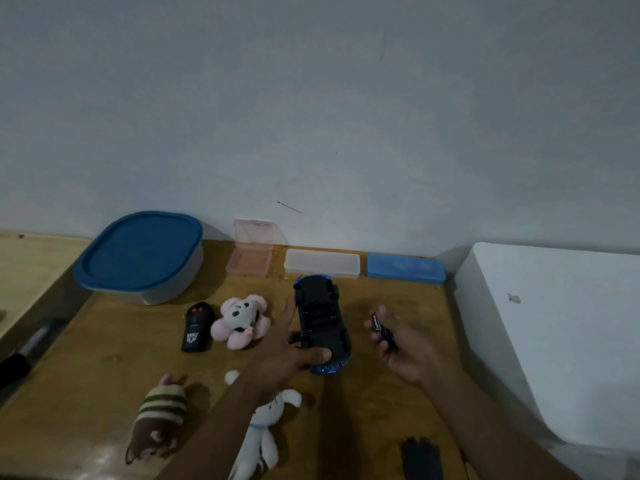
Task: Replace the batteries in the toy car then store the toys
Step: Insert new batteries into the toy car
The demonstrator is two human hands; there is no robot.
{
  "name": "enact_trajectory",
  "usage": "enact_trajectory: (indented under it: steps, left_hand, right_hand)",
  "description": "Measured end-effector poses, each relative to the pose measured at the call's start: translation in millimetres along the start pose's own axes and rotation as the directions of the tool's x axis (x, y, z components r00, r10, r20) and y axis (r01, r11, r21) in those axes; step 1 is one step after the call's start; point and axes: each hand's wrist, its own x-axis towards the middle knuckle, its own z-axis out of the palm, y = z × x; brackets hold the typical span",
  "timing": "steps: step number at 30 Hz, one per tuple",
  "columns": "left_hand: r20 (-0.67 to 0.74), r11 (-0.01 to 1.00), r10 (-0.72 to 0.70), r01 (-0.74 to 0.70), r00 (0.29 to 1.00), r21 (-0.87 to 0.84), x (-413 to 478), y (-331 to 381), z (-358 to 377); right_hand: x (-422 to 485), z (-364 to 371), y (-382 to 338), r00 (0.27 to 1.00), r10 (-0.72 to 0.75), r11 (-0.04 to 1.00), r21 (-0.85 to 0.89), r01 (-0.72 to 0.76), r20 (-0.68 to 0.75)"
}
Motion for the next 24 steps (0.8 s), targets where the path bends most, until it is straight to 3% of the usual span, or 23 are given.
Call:
enact_trajectory:
  steps: [12, 18, 24]
  left_hand:
    - [-0.018, 0.998, 0.033, -0.032, 0.999, 0.046, -28.6, -11.6, 19.3]
    - [0.05, 0.995, 0.058, -0.062, 0.997, 0.081, -21.5, 2.0, -1.7]
    - [0.117, 0.995, 0.041, -0.052, 0.992, 0.087, -23.9, 0.4, -21.9]
  right_hand:
    - [-33.6, -18.5, 9.5, 0.99, 0.017, 0.992, -0.125, 0.001, 0.142]
    - [-40.1, 10.4, 7.6, 0.974, -0.207, 0.88, -0.418, 0.225, 0.088]
    - [-35.4, 50.7, 30.8, 0.9, -0.433, 0.7, -0.648, 0.3, -0.051]
